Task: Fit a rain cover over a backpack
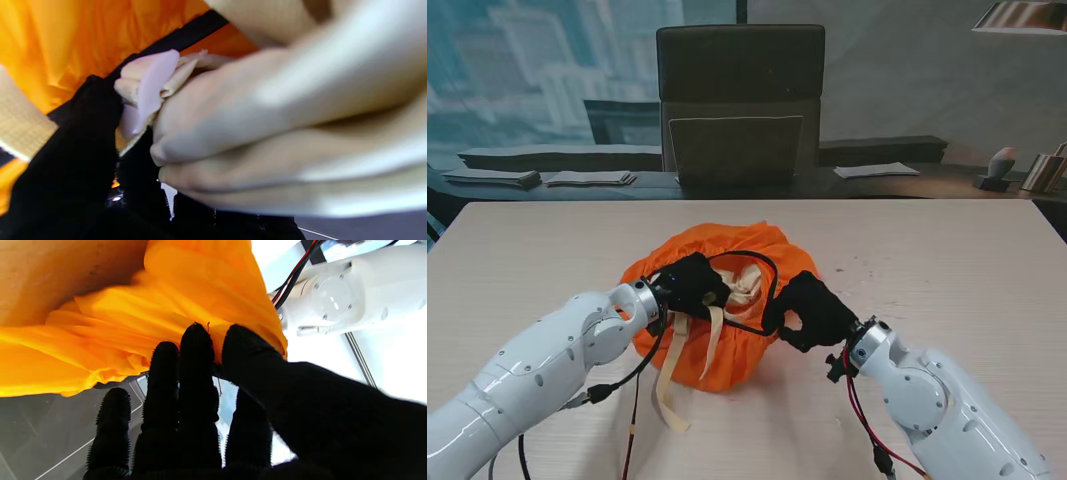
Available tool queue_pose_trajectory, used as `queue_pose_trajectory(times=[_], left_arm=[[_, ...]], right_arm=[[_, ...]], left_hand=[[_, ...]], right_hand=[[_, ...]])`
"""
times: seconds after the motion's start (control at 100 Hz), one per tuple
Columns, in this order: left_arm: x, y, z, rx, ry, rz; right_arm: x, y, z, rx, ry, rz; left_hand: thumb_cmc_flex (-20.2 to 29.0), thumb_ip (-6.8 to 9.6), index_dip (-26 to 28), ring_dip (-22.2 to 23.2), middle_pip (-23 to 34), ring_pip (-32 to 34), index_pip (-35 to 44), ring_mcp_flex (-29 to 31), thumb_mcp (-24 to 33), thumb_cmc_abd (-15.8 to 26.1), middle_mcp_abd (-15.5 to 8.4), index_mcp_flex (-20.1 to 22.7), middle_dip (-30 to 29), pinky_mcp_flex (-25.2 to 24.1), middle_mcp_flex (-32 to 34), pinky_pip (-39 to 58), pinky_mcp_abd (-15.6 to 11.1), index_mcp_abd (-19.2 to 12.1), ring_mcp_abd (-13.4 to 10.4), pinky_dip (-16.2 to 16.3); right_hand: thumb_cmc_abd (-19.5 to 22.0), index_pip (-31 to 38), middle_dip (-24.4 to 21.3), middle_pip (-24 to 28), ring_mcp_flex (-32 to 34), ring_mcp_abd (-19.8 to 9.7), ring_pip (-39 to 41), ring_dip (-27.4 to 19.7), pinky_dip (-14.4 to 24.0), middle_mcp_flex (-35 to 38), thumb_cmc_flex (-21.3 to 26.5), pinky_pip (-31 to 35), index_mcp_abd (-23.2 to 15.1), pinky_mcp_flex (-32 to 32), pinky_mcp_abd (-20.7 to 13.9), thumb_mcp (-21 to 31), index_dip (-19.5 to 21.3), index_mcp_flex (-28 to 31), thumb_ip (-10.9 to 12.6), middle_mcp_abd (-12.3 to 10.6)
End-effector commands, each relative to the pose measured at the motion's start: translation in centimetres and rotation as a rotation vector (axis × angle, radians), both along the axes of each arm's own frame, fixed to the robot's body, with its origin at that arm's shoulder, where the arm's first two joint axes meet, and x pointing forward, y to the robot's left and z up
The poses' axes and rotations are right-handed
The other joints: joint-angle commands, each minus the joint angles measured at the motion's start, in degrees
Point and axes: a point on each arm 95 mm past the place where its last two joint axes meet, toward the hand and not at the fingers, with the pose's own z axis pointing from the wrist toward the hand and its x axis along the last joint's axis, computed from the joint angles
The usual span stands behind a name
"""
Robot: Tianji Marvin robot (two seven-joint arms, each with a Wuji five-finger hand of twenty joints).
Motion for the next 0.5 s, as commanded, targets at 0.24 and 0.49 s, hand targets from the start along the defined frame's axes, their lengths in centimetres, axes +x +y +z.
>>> queue_pose_trajectory(times=[0.24,0.49], left_arm=[[1.9,-2.2,1.1,-0.010,0.016,0.112],[1.8,-2.9,0.8,-0.011,0.015,0.151]], right_arm=[[-0.8,0.5,-0.4,-0.046,0.019,0.038],[-1.2,0.7,-0.4,-0.081,0.000,0.073]], left_hand=[[0.40,1.49,1.93,4.11,6.95,4.52,2.75,1.39,-1.67,4.95,-0.81,1.73,0.56,-5.64,5.19,-0.23,7.03,2.95,2.47,0.51],[-2.15,4.99,13.95,-0.23,-1.63,-5.38,9.06,-20.08,-6.81,22.09,-1.79,19.97,-7.52,-11.82,-11.86,-20.46,7.98,8.02,2.19,-9.85]], right_hand=[[0.59,1.22,3.55,4.31,-1.49,-1.85,1.02,1.01,-1.18,0.39,-0.17,-0.65,-5.78,-2.01,-1.18,-0.13,1.26,1.78,0.34,-0.52],[0.57,1.22,3.75,4.98,-1.13,-2.08,1.53,1.26,-1.04,0.70,-0.32,-0.37,-6.01,-1.56,-0.86,-0.01,1.03,2.14,0.33,-0.85]])
